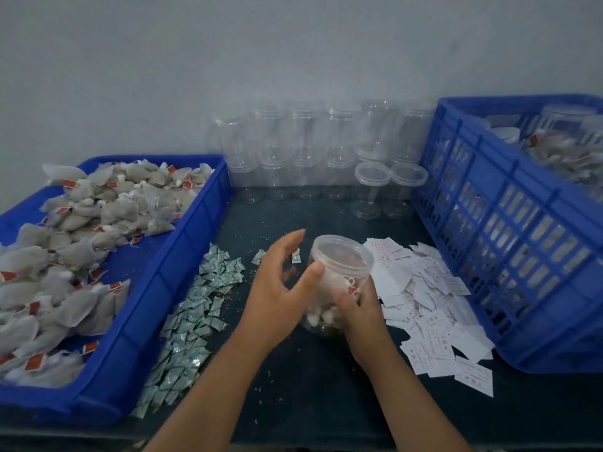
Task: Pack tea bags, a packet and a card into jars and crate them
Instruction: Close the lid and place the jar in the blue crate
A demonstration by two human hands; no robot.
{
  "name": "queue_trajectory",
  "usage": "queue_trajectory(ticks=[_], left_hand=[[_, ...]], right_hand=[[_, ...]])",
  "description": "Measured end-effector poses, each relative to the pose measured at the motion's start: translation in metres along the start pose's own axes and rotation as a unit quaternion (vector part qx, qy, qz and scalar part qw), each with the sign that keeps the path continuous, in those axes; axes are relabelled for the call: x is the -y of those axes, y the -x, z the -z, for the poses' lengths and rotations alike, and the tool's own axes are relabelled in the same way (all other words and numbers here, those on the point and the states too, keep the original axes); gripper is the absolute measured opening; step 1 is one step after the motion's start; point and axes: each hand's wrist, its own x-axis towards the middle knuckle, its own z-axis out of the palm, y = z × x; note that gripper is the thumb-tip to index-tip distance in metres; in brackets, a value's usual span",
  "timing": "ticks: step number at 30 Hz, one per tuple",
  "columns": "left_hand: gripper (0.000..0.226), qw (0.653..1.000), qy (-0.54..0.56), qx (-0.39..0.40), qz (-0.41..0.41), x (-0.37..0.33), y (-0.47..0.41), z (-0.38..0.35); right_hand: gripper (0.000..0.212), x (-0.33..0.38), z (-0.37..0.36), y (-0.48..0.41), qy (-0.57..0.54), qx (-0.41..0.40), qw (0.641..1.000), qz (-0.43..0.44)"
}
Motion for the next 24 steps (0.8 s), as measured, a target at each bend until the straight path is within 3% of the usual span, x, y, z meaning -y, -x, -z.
queue_trajectory(ticks=[2, 7, 11, 14, 18, 21, 22, 24], left_hand=[[0.063, 0.999, 0.028, 0.022, 0.039, 0.005, 0.007, -0.005], [0.054, 1.000, 0.011, 0.022, -0.011, 0.005, 0.013, -0.006], [0.057, 0.999, -0.017, 0.022, -0.046, -0.003, 0.004, -0.009], [0.055, 0.995, -0.023, 0.030, -0.087, -0.021, -0.013, -0.022], [0.050, 0.982, 0.028, 0.141, -0.126, -0.055, -0.045, -0.056], [0.068, 0.981, 0.094, 0.157, -0.063, -0.081, -0.075, -0.091], [0.068, 0.986, 0.071, 0.144, -0.038, -0.087, -0.083, -0.103], [0.062, 0.984, -0.095, 0.141, -0.053, -0.098, -0.097, -0.126]], right_hand=[[0.082, 0.011, -0.003, -0.003, -0.024, 0.006, 1.000, 0.003], [0.110, 0.049, 0.006, -0.006, 0.117, 0.019, 0.992, 0.047], [0.100, 0.096, 0.031, -0.009, 0.255, 0.048, 0.964, 0.061], [0.103, 0.135, 0.051, -0.005, 0.328, -0.013, 0.940, 0.090], [0.091, 0.193, 0.086, -0.003, 0.430, -0.078, 0.892, 0.111], [0.098, 0.246, 0.117, -0.008, 0.453, -0.147, 0.864, 0.161], [0.097, 0.265, 0.127, -0.012, 0.456, -0.176, 0.854, 0.180], [0.091, 0.300, 0.147, -0.023, 0.463, -0.230, 0.828, 0.217]])
